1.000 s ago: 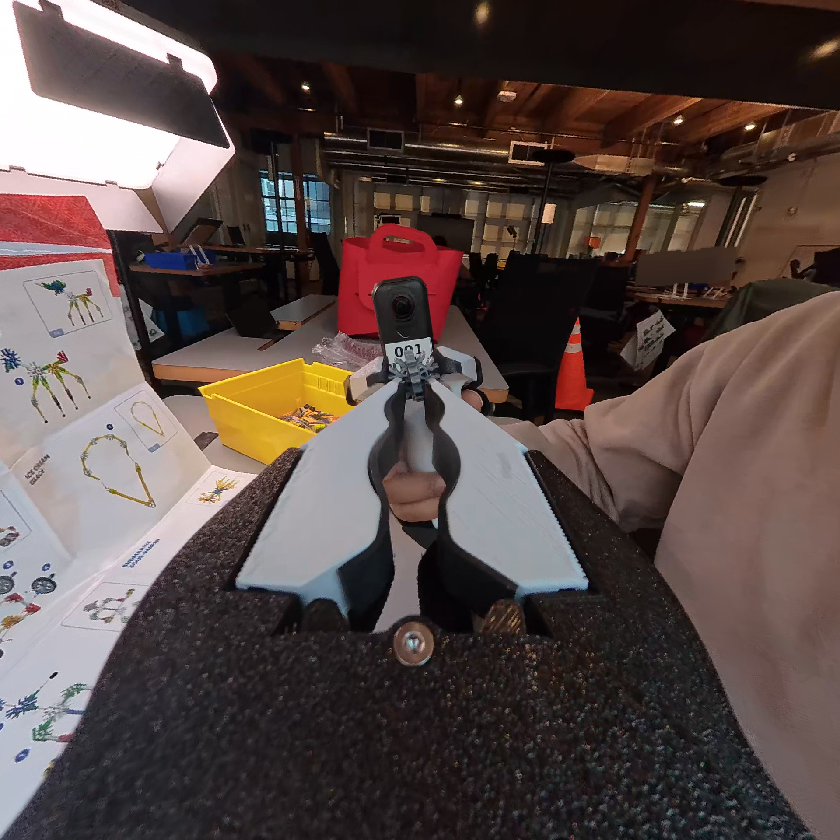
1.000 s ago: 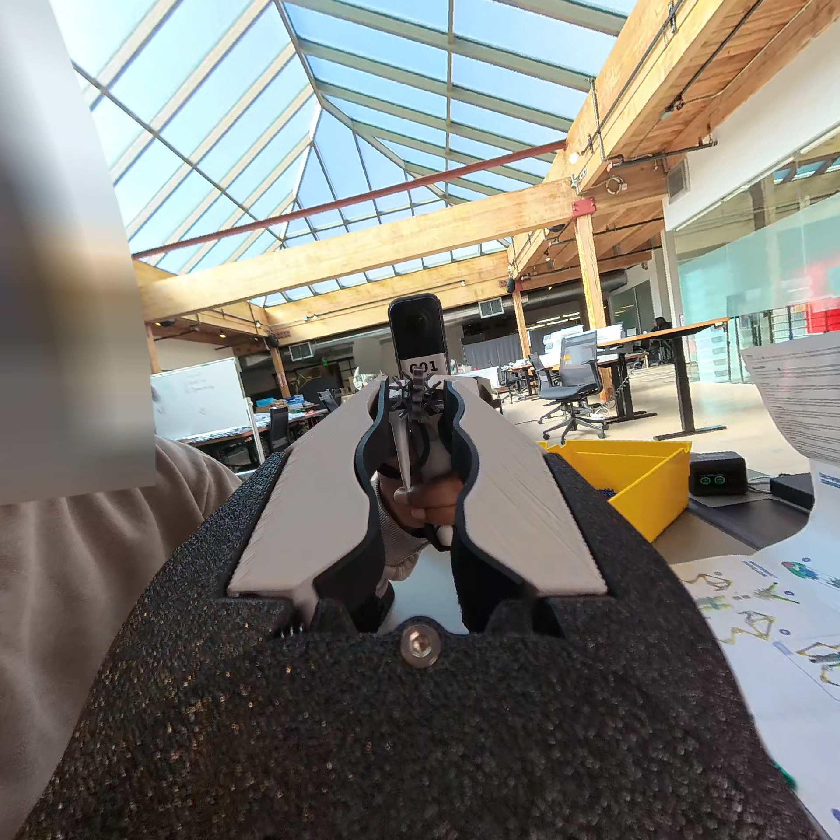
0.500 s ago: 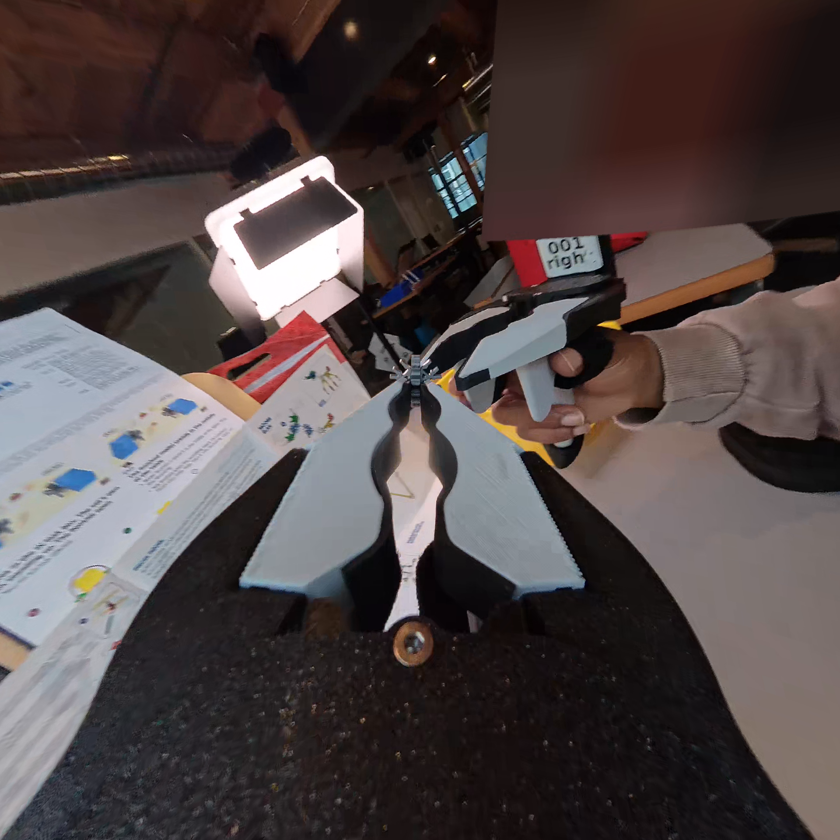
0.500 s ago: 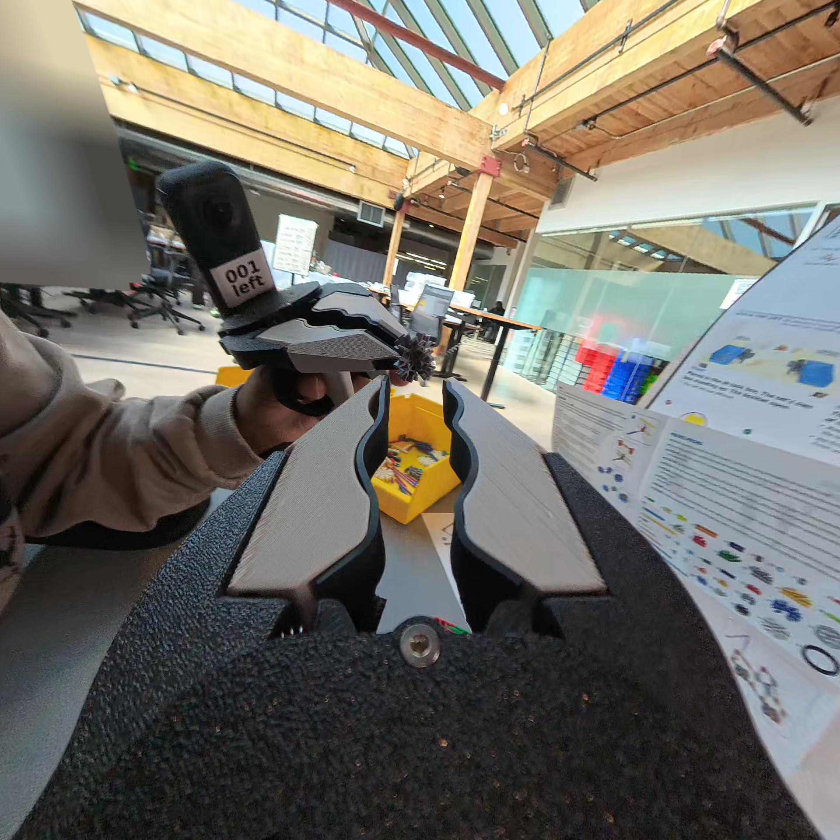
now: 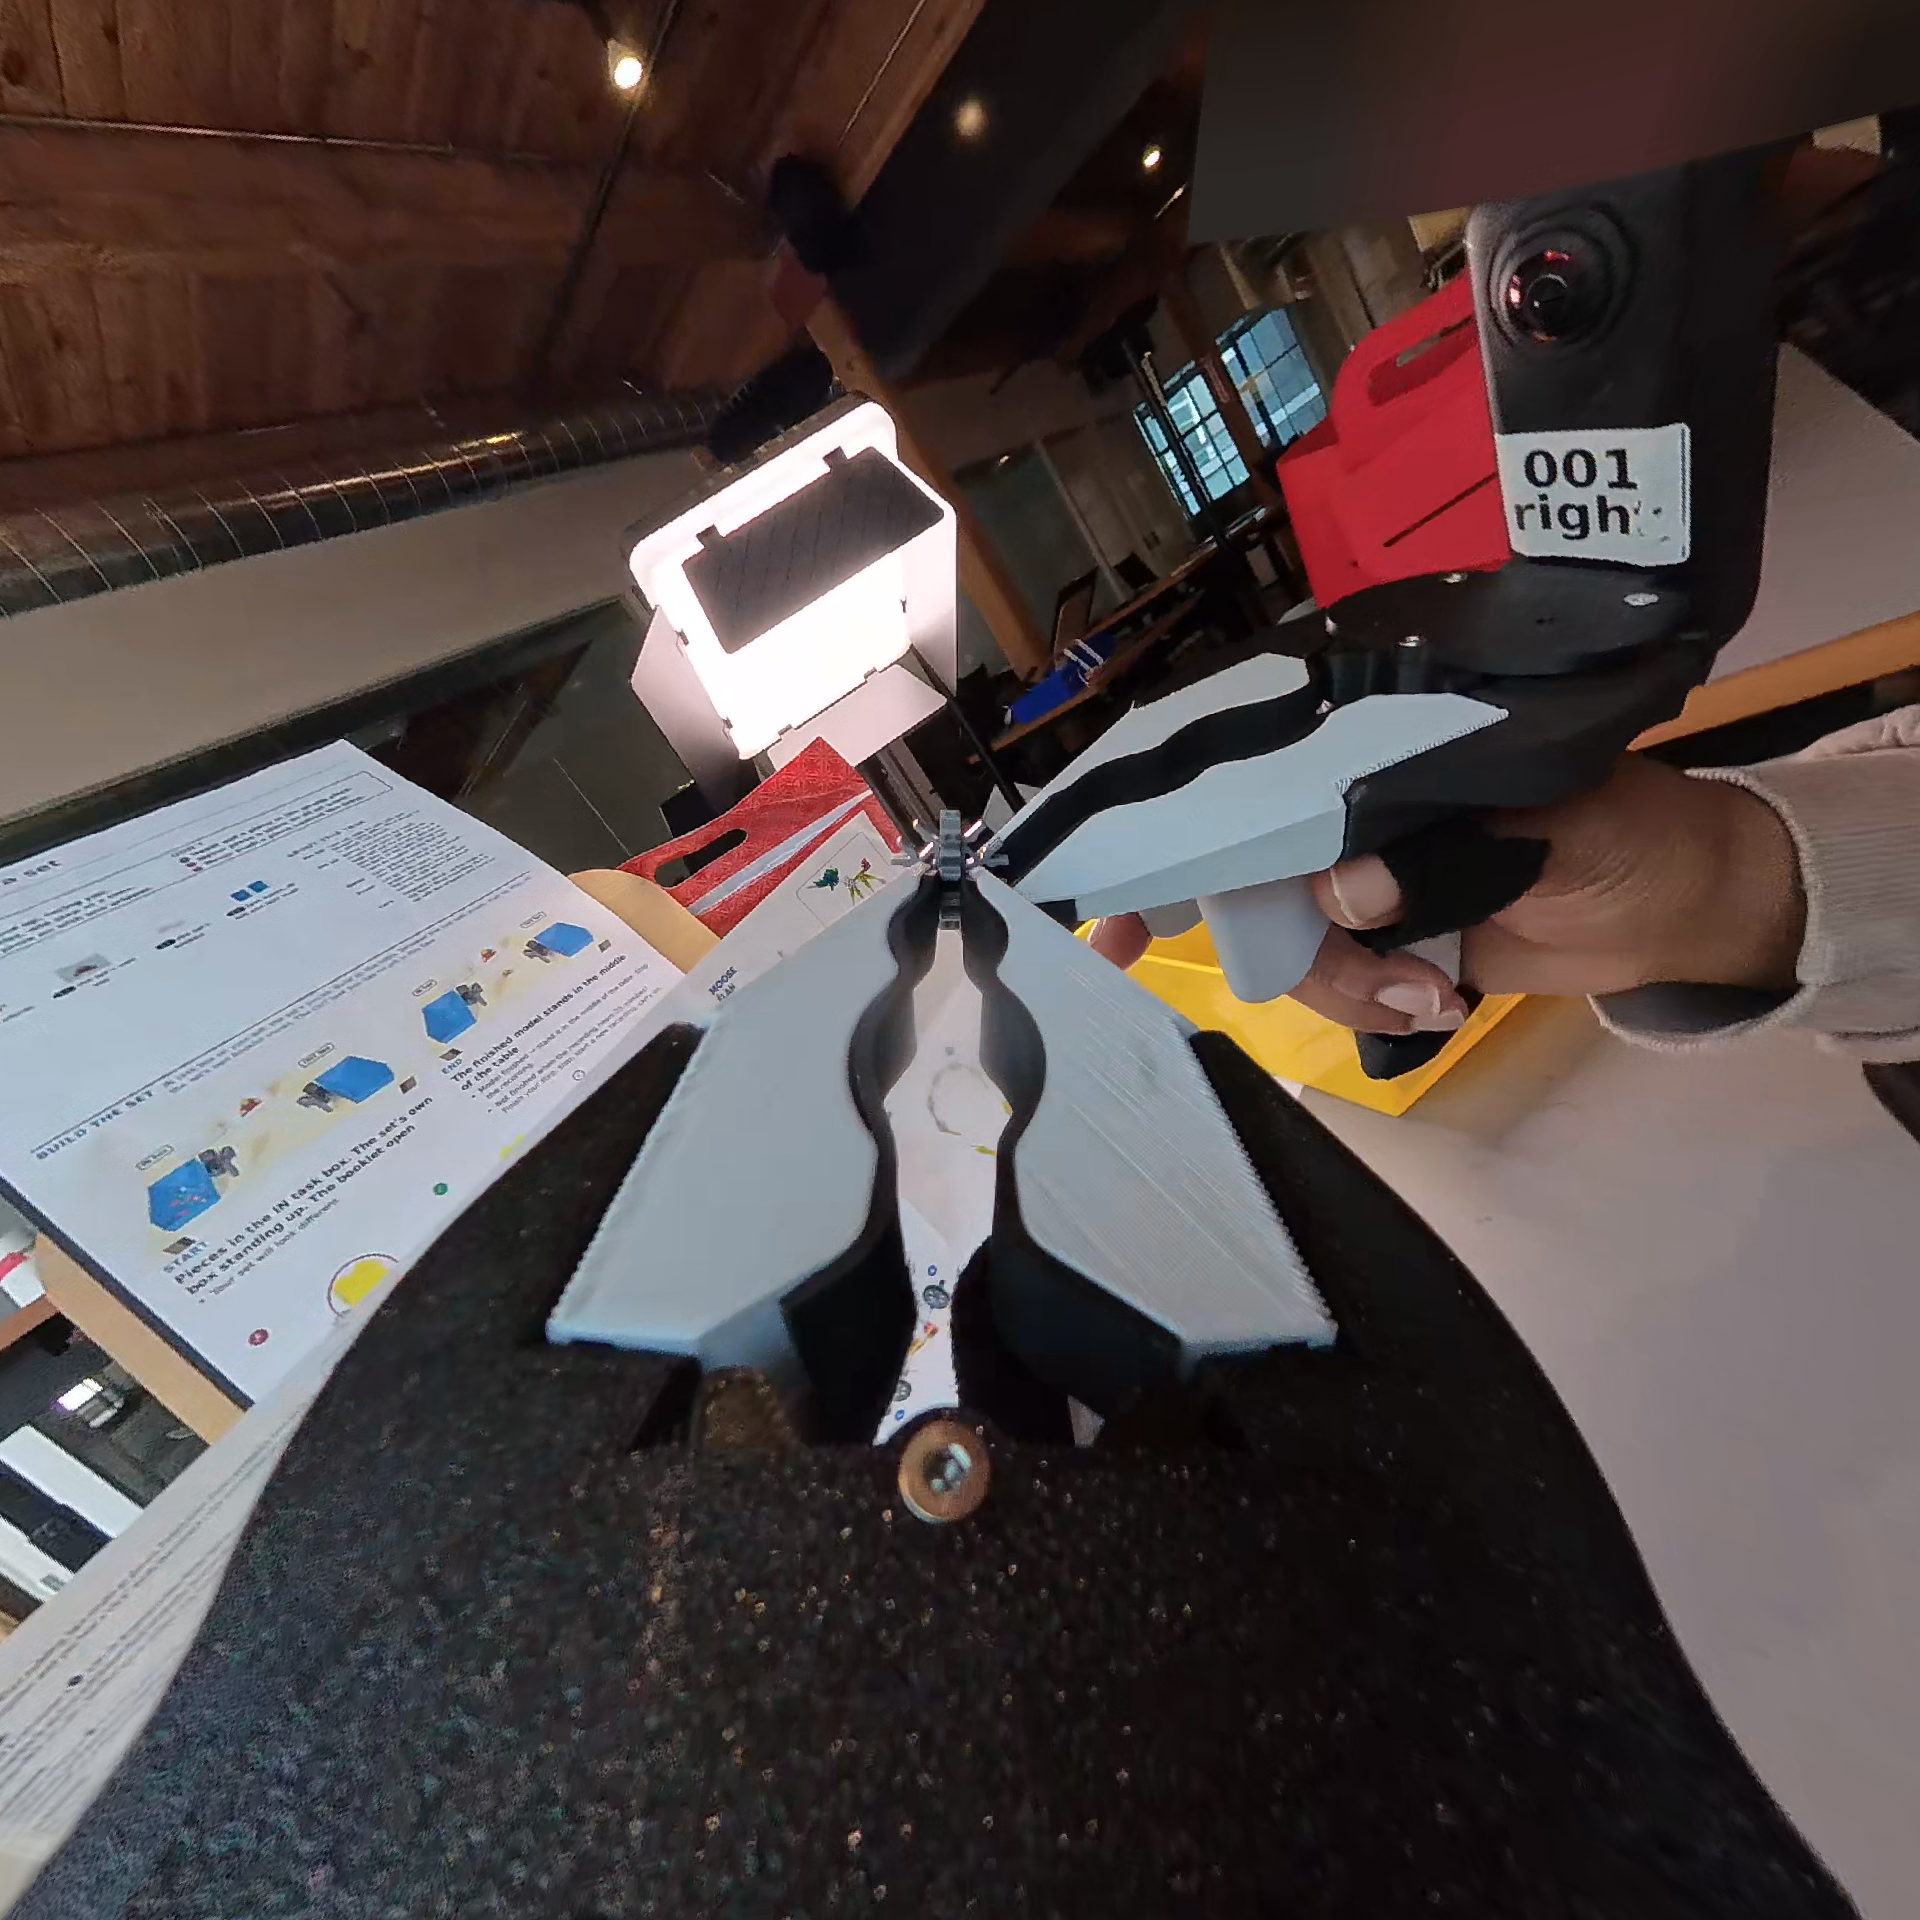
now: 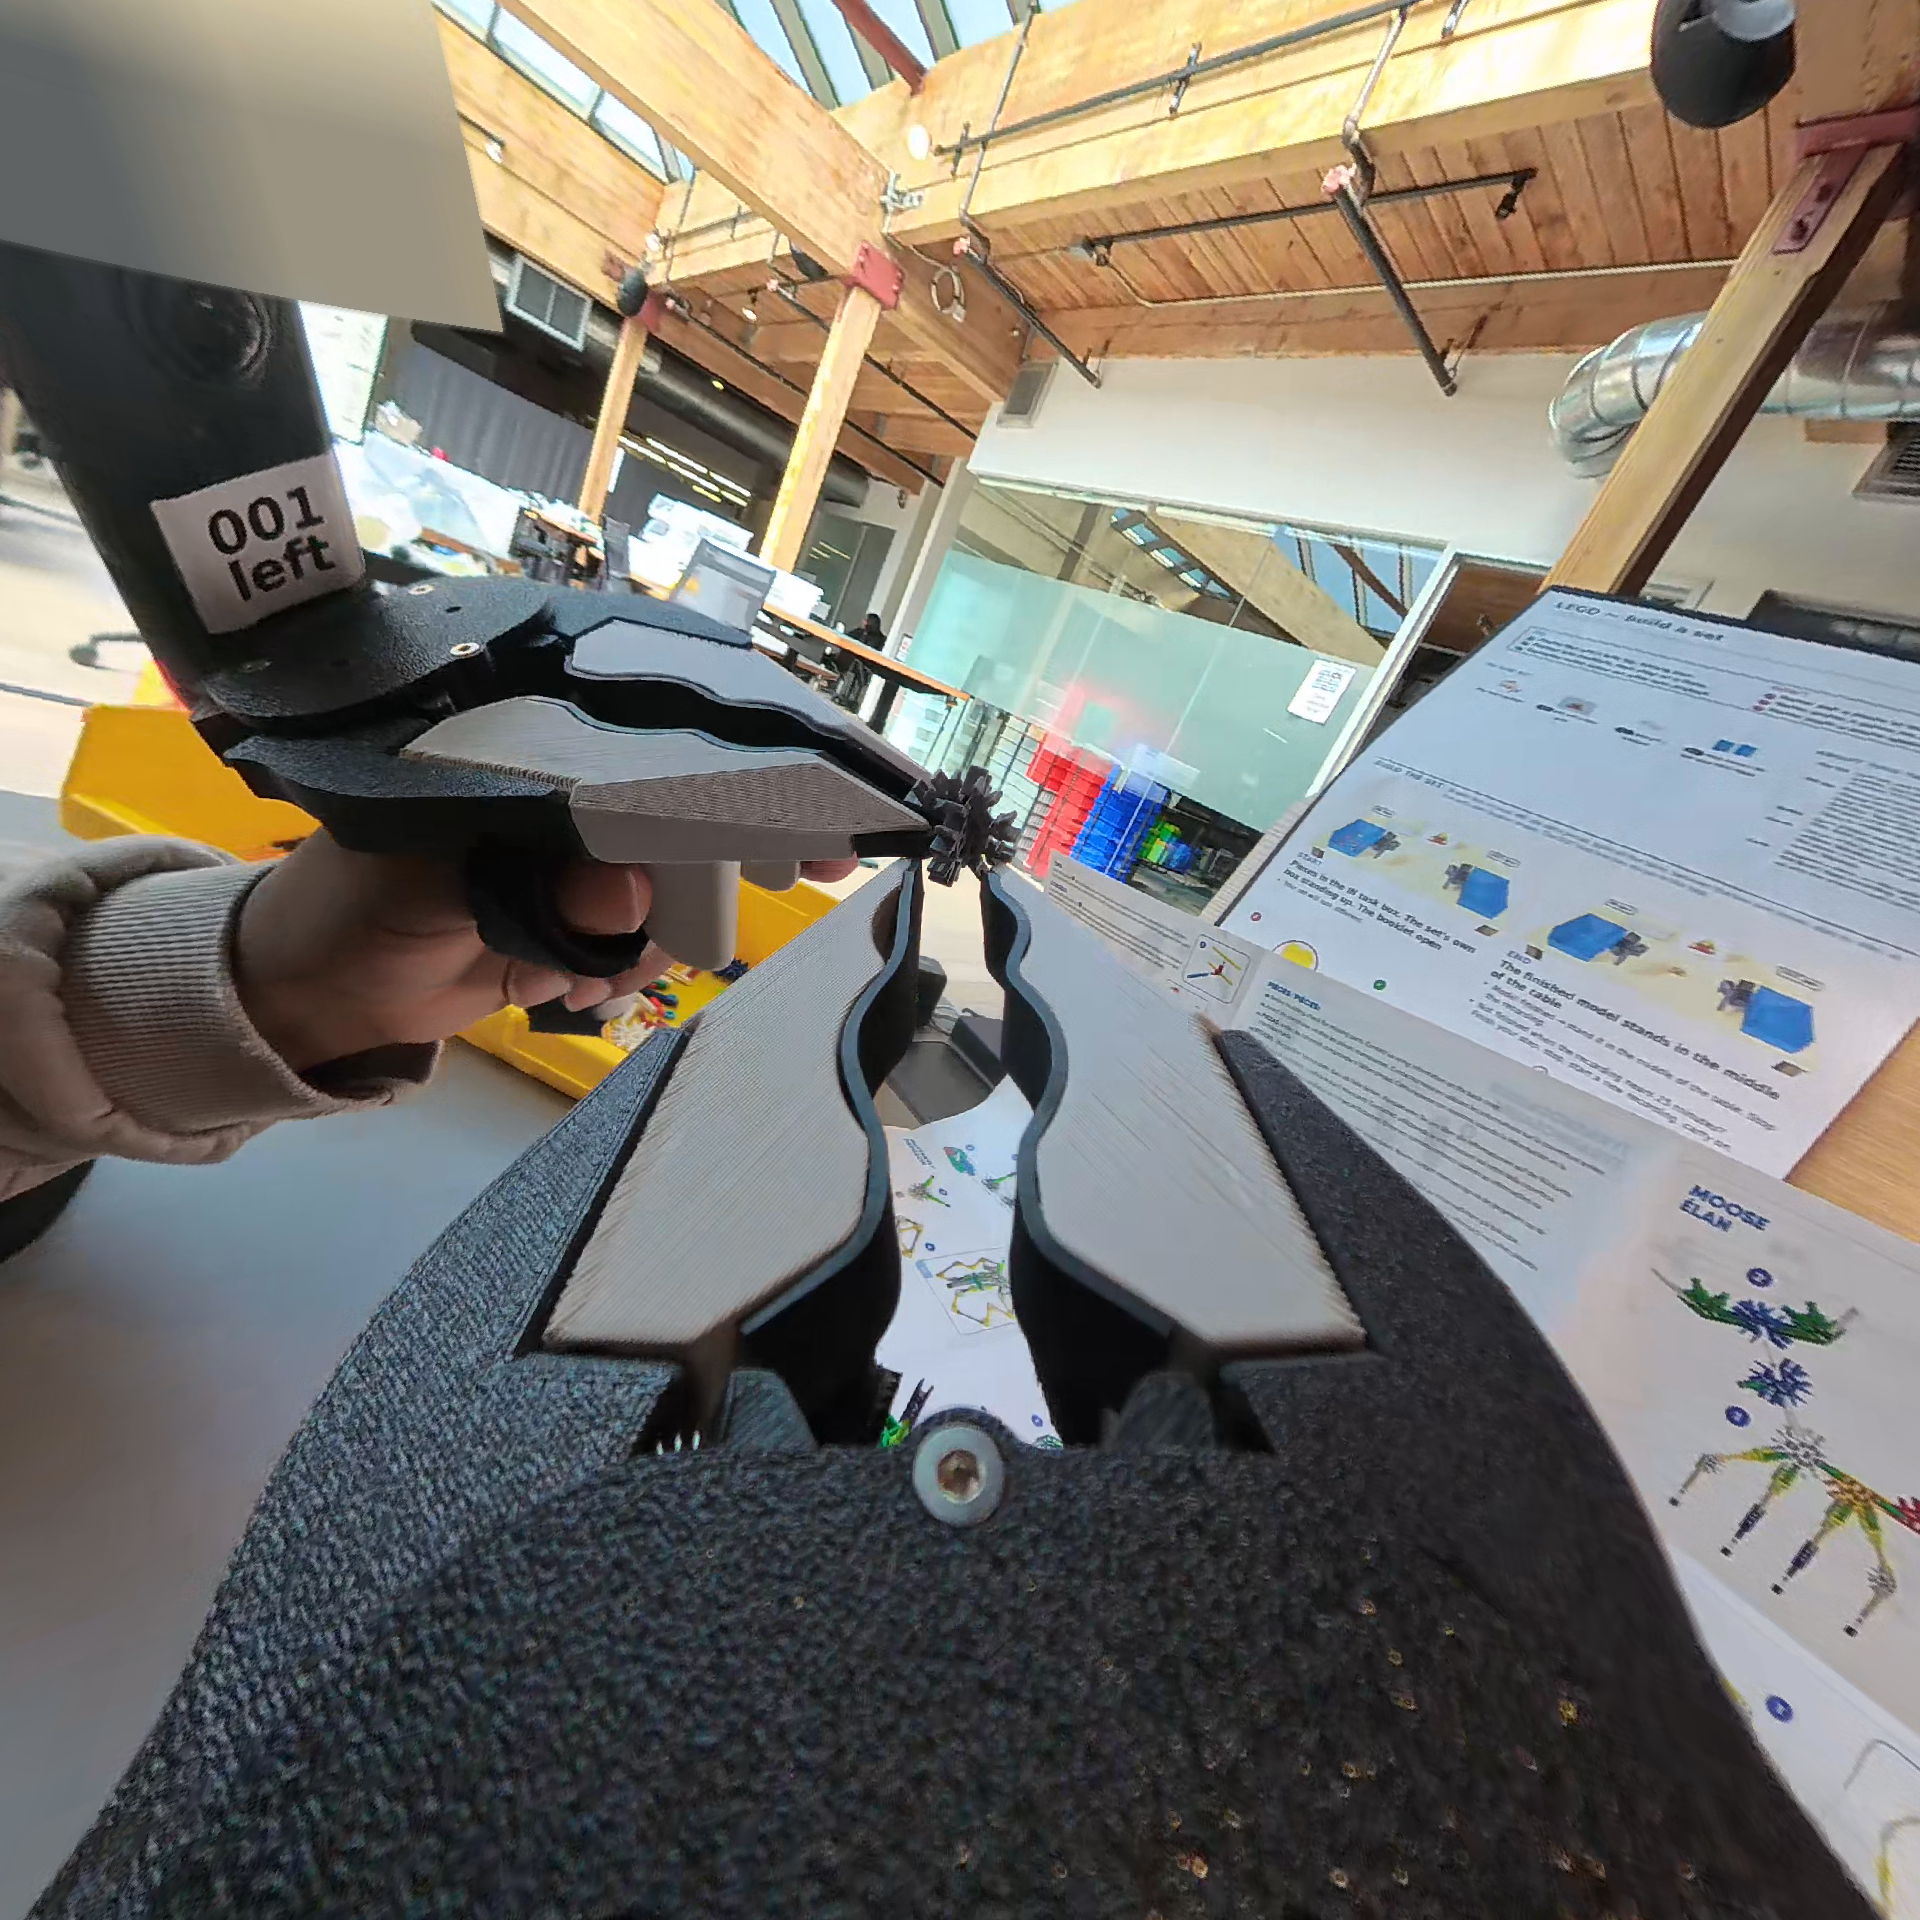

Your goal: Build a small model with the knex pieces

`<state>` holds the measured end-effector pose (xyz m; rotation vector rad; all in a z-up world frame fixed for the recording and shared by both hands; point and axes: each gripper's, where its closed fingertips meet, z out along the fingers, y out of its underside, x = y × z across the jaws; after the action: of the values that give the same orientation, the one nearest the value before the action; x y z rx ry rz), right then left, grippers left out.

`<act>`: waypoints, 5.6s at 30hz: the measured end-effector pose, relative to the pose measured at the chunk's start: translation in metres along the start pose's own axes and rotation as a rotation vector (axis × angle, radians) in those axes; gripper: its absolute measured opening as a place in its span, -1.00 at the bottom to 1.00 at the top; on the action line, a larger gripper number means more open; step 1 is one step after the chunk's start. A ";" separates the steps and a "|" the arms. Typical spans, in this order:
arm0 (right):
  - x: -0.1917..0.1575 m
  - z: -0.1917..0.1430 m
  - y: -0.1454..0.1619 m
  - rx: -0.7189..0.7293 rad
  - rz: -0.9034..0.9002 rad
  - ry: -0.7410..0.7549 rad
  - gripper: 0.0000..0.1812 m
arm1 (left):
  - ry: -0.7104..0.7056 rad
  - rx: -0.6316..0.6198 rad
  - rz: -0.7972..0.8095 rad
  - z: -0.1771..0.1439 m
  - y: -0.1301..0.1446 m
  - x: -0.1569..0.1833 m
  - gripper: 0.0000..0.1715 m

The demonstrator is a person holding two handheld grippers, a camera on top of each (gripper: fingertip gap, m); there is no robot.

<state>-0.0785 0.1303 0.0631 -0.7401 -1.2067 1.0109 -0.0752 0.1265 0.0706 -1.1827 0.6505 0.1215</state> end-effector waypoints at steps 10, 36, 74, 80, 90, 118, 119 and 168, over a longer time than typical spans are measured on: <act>0.007 0.003 0.010 -0.100 -0.108 0.155 -1.00 | 0.063 0.069 -0.537 0.007 0.013 -0.006 -0.98; -0.024 0.001 -0.023 0.173 0.357 -0.177 -0.60 | 0.644 0.493 -0.985 -0.027 -0.025 0.000 -0.99; -0.031 -0.011 -0.034 0.128 0.429 -0.378 -0.75 | 0.557 0.246 -0.701 -0.016 -0.027 0.032 -1.00; -0.026 -0.011 -0.036 0.273 0.512 -0.345 -0.76 | 0.516 0.334 -0.800 -0.016 -0.033 0.024 -1.00; -0.035 0.011 0.048 0.156 0.628 -0.339 -0.76 | 0.318 0.434 -0.669 -0.067 -0.066 -0.065 -0.99; 0.035 -0.028 0.145 -0.611 0.162 -0.187 -0.75 | 0.286 -0.383 -0.284 -0.001 0.136 0.002 -0.98; 0.033 -0.028 0.152 -0.634 0.158 -0.188 -0.75 | 0.290 -0.409 -0.294 0.002 0.144 0.009 -0.98; 0.230 -0.190 0.143 -0.572 0.290 0.618 -0.75 | 0.150 -0.379 -0.698 -0.068 0.202 0.043 -0.97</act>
<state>0.0840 0.4075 -0.0170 -1.5816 -0.8454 0.5761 -0.1522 0.1355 -0.1329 -1.7367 0.3176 -0.4550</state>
